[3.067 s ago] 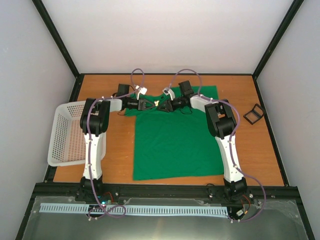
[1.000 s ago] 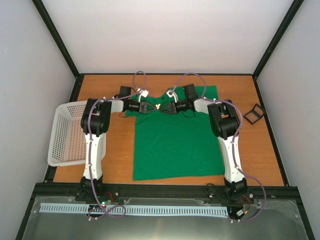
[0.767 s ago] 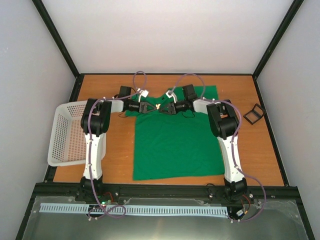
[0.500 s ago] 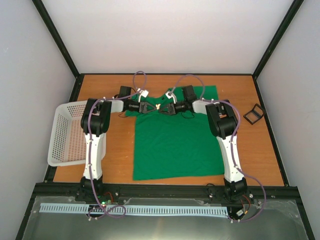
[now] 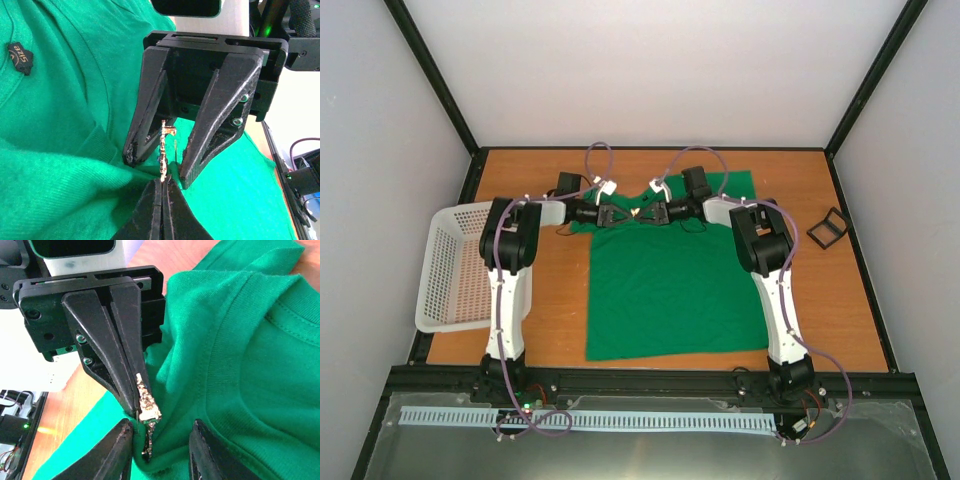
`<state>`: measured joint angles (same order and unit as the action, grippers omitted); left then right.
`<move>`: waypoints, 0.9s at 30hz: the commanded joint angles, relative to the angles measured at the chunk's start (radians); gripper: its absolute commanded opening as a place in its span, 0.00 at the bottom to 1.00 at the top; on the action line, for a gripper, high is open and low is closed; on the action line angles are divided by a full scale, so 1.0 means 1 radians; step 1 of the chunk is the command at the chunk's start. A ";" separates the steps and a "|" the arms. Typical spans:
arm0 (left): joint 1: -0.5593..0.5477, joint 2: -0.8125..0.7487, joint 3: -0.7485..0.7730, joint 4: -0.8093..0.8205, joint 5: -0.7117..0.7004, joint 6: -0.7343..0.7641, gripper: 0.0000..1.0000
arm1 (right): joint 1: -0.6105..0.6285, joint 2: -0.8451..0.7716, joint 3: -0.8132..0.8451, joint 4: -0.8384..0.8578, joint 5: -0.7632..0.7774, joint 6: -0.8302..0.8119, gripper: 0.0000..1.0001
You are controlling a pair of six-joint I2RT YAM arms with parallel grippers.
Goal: Pin the brooch onto the clothing
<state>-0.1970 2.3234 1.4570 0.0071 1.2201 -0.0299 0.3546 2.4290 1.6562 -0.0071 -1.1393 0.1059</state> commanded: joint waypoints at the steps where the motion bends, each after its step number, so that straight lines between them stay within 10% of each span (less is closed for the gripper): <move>1: -0.006 -0.072 -0.031 0.049 0.047 0.046 0.01 | 0.006 0.035 0.032 0.000 0.004 0.033 0.30; 27: -0.049 -0.292 -0.237 0.122 0.048 0.402 0.01 | -0.006 0.063 0.032 0.133 -0.083 0.193 0.29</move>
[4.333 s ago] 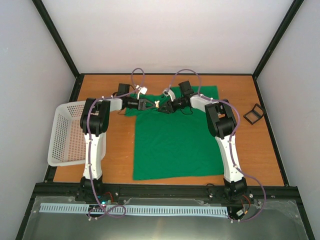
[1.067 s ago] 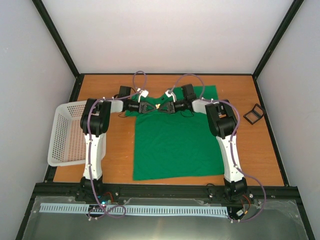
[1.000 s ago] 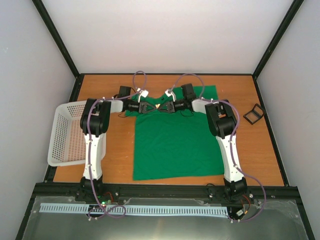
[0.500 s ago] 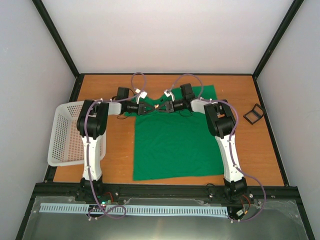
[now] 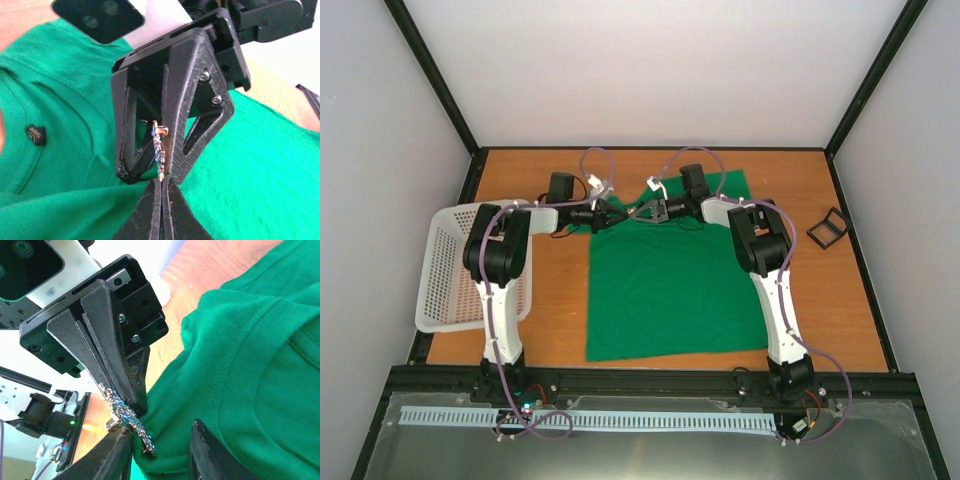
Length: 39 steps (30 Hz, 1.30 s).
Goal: Pin the brooch onto the clothing
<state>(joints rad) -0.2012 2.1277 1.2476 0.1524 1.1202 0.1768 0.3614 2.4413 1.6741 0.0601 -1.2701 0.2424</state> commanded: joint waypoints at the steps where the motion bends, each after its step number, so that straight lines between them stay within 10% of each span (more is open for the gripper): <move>1: -0.046 -0.117 -0.046 -0.011 0.142 0.208 0.01 | -0.015 0.052 0.013 0.079 0.046 0.066 0.29; 10: -0.047 -0.167 -0.114 0.048 0.151 0.232 0.01 | -0.026 0.051 -0.053 0.364 0.048 0.334 0.30; 18: -0.047 -0.162 -0.118 0.104 0.111 0.140 0.01 | -0.049 0.048 -0.243 1.011 0.121 0.753 0.34; 39: -0.047 -0.139 -0.108 0.125 -0.023 0.071 0.01 | -0.052 -0.167 -0.512 0.861 0.377 0.576 0.52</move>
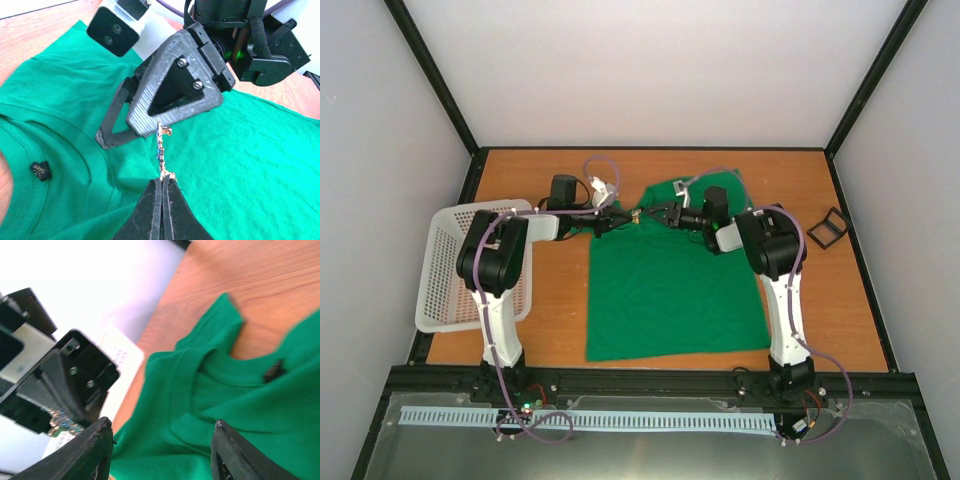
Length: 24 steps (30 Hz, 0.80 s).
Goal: Pin the brooch onto the clothing
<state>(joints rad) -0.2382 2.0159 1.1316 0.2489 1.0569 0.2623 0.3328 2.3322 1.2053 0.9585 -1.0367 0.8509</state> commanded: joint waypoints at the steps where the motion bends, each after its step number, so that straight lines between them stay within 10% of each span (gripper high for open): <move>1: -0.010 -0.027 0.010 0.027 0.032 -0.016 0.01 | -0.024 -0.072 -0.060 -0.046 0.161 -0.042 0.52; 11: -0.010 -0.019 0.026 -0.007 0.024 0.001 0.01 | -0.025 -0.189 -0.116 -0.184 0.078 -0.323 0.56; 17: -0.009 -0.005 0.038 -0.060 0.009 0.046 0.01 | -0.018 -0.204 0.066 -0.801 0.045 -0.903 0.57; 24: 0.000 0.067 0.096 -0.103 0.013 0.037 0.01 | -0.014 -0.138 0.211 -1.027 0.027 -1.047 0.51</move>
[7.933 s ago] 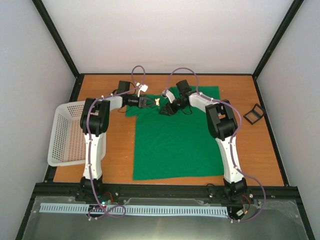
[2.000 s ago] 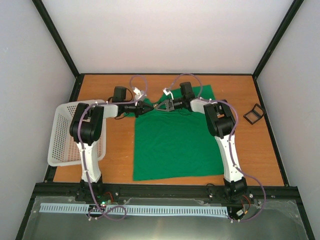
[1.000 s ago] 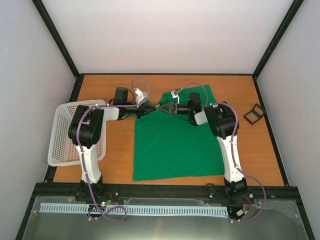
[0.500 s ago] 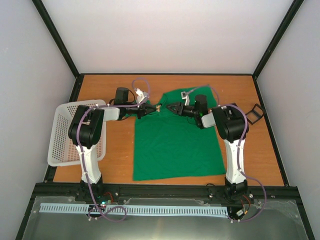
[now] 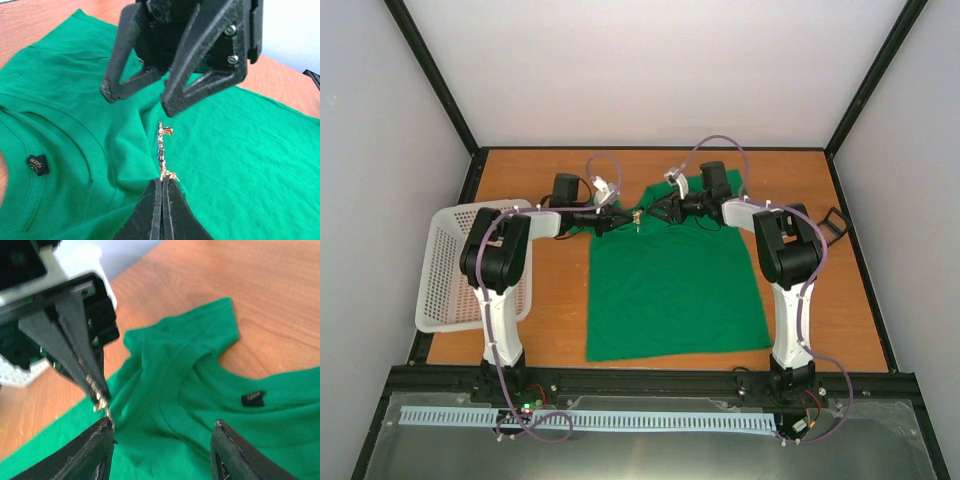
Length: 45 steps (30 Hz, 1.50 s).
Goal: Pin the brooch onto the clothing
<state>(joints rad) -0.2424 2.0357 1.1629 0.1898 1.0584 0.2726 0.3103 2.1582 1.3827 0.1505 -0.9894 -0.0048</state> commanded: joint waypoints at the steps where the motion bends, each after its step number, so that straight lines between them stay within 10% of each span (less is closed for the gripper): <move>1: 0.006 0.063 0.088 -0.073 0.014 0.025 0.01 | 0.010 0.039 0.065 -0.287 -0.019 -0.252 0.51; 10: 0.018 0.104 0.120 -0.132 0.045 0.017 0.01 | 0.048 0.052 0.141 -0.539 0.082 -0.566 0.58; 22: 0.020 0.078 0.100 -0.124 0.058 0.017 0.01 | 0.080 0.050 -0.028 -0.114 -0.011 -0.134 0.53; 45: 0.020 0.061 0.078 -0.108 0.080 0.008 0.01 | 0.096 0.131 -0.033 0.187 -0.015 0.238 0.44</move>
<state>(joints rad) -0.2214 2.1365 1.2503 0.0685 1.0966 0.2718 0.4000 2.2642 1.3651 0.2024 -0.9855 0.1223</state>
